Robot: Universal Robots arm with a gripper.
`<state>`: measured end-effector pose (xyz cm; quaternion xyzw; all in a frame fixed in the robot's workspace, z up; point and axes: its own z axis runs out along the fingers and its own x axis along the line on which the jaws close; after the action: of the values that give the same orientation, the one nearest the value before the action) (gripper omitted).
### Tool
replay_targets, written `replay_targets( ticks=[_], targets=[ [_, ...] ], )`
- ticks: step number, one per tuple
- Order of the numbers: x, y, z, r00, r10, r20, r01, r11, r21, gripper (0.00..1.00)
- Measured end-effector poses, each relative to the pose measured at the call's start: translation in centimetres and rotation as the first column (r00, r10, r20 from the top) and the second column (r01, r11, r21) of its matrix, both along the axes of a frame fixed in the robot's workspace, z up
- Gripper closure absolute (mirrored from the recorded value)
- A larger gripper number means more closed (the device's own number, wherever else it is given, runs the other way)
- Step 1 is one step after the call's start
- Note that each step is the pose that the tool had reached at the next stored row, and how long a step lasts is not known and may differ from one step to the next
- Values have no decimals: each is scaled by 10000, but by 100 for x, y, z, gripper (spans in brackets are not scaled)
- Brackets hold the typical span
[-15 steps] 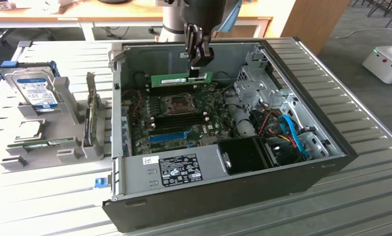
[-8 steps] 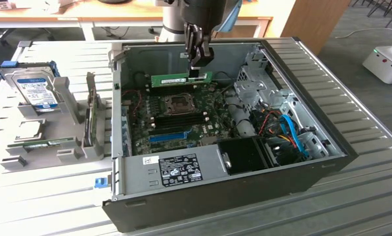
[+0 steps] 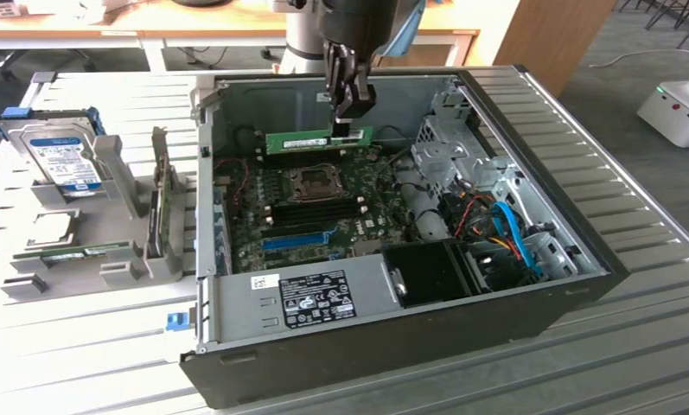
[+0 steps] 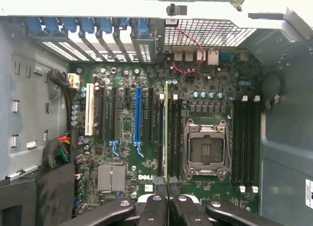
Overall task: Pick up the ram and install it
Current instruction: 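Insert the ram into the slot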
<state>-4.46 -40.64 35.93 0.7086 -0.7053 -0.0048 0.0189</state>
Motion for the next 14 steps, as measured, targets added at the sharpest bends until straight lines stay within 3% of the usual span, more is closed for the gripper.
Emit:
replay_targets(
  ticks=[14],
  targets=[
    [0,-1,-226,10000,0,-1,0,10000,-2,88]
  ],
)
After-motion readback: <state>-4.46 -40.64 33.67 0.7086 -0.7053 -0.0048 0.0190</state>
